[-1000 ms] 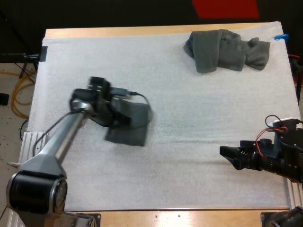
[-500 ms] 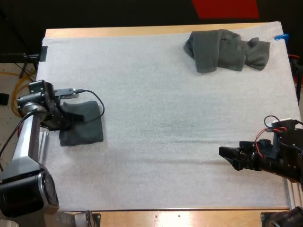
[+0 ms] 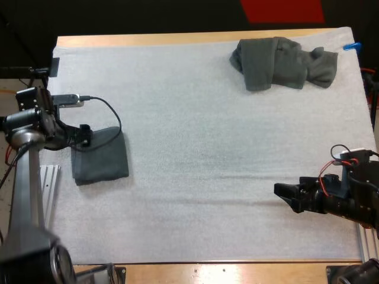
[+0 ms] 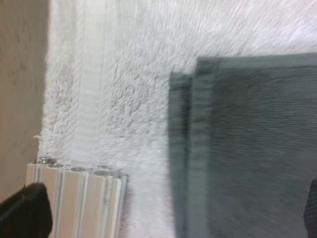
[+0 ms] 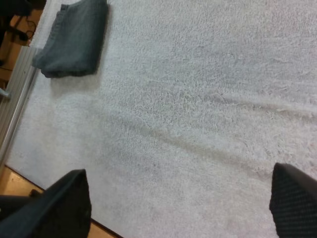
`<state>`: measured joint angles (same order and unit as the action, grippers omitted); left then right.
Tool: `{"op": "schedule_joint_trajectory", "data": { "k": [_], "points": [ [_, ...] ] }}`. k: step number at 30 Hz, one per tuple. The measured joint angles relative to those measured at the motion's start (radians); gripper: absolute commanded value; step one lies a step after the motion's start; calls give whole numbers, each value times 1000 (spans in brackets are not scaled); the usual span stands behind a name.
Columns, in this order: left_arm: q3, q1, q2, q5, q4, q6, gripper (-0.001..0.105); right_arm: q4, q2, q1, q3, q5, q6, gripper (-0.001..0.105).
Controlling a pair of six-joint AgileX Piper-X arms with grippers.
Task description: Pick towel from pile fold and stack
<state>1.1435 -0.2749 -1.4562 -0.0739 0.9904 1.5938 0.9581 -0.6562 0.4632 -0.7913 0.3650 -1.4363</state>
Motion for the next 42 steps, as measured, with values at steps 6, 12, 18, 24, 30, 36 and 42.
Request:
{"op": "schedule_joint_trajectory", "data": {
  "k": [6, 12, 18, 24, 30, 36, 42],
  "points": [
    [0, 128, 202, 130, 45, 18, 105, -73, 0, 0, 0, 7, 3, 72],
    [-2, 338, 341, 150, 48, 78, 105, -93, -23, -3, 0, -25, 8, 72],
    [-47, 468, 380, 154, 51, 122, 105, -107, -121, -23, 0, -103, -41, 72],
    [-118, 447, 394, 84, 56, 123, 105, -106, -178, -210, 0, -124, -147, 72],
    [-128, 343, 469, 74, 83, 103, 105, -37, -173, -449, -31, -135, -273, 72],
    [-148, 244, 650, 74, 107, 74, 105, 7, -79, -492, -34, -182, -324, 72],
    [-234, 217, 941, -1, 92, 67, 105, 58, 88, -492, -34, -251, -329, 72]
  ]
}}
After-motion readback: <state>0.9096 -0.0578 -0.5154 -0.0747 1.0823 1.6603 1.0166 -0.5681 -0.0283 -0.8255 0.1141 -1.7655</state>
